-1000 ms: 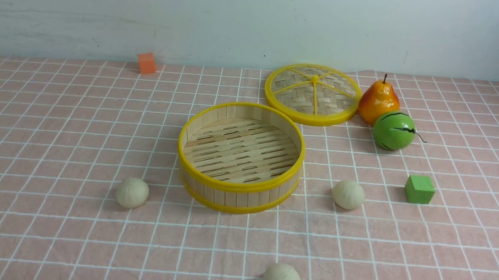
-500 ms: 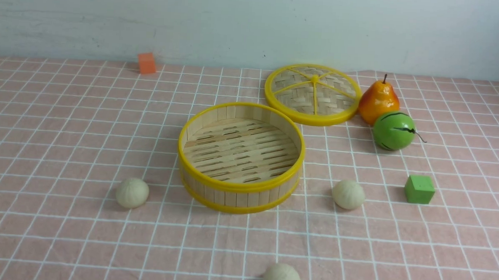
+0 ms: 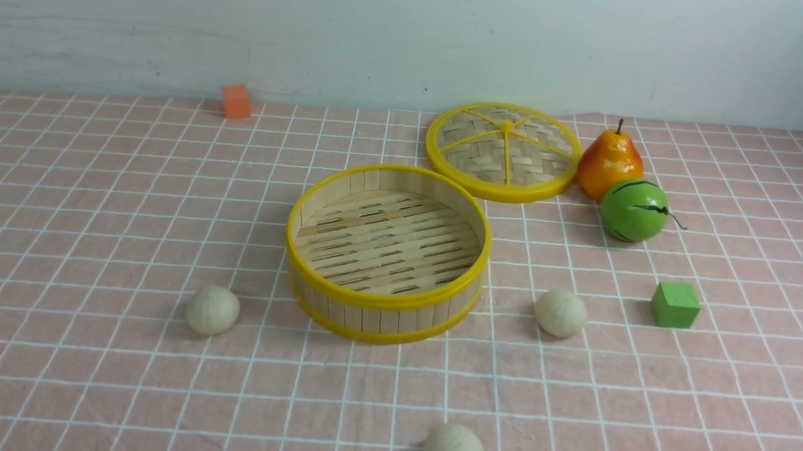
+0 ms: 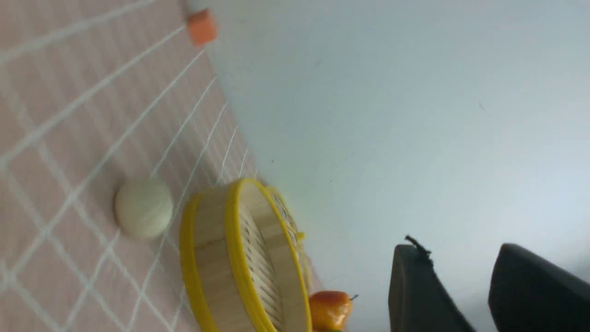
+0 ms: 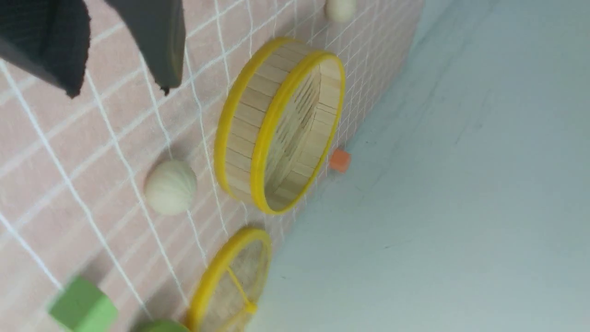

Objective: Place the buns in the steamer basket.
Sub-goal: Use the left arm to grab a steamed stuffed bun

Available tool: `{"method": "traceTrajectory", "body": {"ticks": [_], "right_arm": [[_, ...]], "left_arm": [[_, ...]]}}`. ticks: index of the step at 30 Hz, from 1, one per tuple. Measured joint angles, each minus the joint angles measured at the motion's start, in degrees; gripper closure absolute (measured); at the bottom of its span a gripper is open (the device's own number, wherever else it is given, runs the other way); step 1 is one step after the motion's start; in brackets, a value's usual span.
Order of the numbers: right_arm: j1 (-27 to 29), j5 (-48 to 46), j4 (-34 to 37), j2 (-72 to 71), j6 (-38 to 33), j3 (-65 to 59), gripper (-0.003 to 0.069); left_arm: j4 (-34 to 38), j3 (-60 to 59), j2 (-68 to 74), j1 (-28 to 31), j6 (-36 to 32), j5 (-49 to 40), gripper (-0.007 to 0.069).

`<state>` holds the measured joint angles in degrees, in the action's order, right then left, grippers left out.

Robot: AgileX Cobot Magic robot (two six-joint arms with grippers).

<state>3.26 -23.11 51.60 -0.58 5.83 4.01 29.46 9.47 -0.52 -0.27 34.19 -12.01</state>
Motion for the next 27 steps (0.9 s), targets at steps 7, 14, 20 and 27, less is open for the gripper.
{"method": "traceTrajectory", "body": {"ticks": [7, 14, 20, 27], "right_arm": [[0.0, -1.51, -6.38, 14.83, -21.76, 15.56, 0.063], [-1.19, -18.26, -15.14, 42.23, -31.88, 37.72, 0.0678], [-12.79, -30.81, -23.42, 57.25, -32.1, 48.35, 0.0676], [-27.88, -34.19, -31.26, 68.11, -28.59, 51.57, 0.0672]], "left_arm": [[-17.14, 22.24, 17.97, -0.06, -17.02, -22.89, 0.0617], [-30.09, 38.66, 41.12, -7.46, -23.68, -43.75, 0.0638], [-32.74, 45.62, 56.41, -16.65, -21.29, -51.11, 0.0638], [-30.91, 54.28, 75.06, -18.09, -19.63, -51.49, 0.0599]]}}
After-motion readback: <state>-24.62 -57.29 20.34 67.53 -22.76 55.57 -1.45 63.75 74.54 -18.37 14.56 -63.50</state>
